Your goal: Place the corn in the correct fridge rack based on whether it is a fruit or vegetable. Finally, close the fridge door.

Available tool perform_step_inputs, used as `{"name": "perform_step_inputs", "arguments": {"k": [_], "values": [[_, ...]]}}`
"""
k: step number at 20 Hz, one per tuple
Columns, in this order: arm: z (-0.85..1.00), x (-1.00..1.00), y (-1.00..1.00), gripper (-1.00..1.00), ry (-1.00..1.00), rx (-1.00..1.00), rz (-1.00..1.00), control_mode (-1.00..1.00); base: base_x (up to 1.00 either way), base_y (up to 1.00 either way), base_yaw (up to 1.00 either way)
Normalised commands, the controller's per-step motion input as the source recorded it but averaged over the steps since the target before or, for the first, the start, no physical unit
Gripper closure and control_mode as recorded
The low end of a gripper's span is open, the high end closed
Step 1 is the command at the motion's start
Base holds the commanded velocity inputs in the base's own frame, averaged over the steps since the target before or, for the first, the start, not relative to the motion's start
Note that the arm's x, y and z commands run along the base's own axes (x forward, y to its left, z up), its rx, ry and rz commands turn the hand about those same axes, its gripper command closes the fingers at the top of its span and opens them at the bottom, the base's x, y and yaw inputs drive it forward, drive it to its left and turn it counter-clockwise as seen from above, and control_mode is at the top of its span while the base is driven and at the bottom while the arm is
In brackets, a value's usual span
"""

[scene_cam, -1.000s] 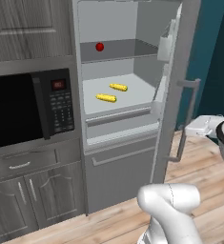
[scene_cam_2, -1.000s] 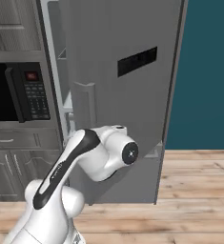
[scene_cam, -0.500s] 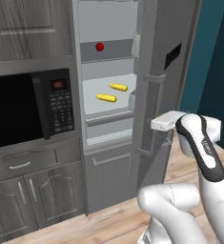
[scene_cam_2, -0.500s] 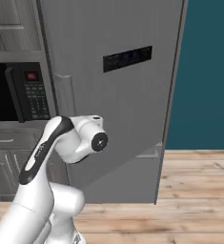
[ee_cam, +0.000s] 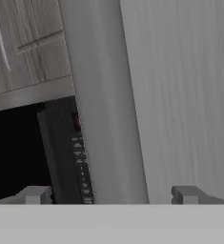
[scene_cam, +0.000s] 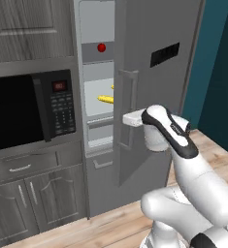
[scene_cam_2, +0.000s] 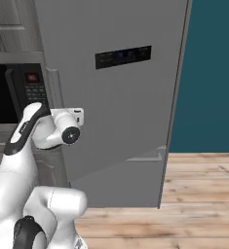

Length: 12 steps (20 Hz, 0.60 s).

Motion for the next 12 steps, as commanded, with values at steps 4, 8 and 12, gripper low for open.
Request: {"name": "perform_step_inputs", "arguments": {"k": [4,8,12], "values": [[0.5,0.68,0.01,-1.0,0.0,0.0,0.0,-1.0,0.0,0.0,0.0],[0.3,0.66,0.01,-1.0,0.03,0.0,-0.01,-1.0,0.0,0.0,0.0],[0.09,0.52,0.1,-1.0,0.0,0.0,-0.09,-1.0,0.0,0.0,0.0]]}}
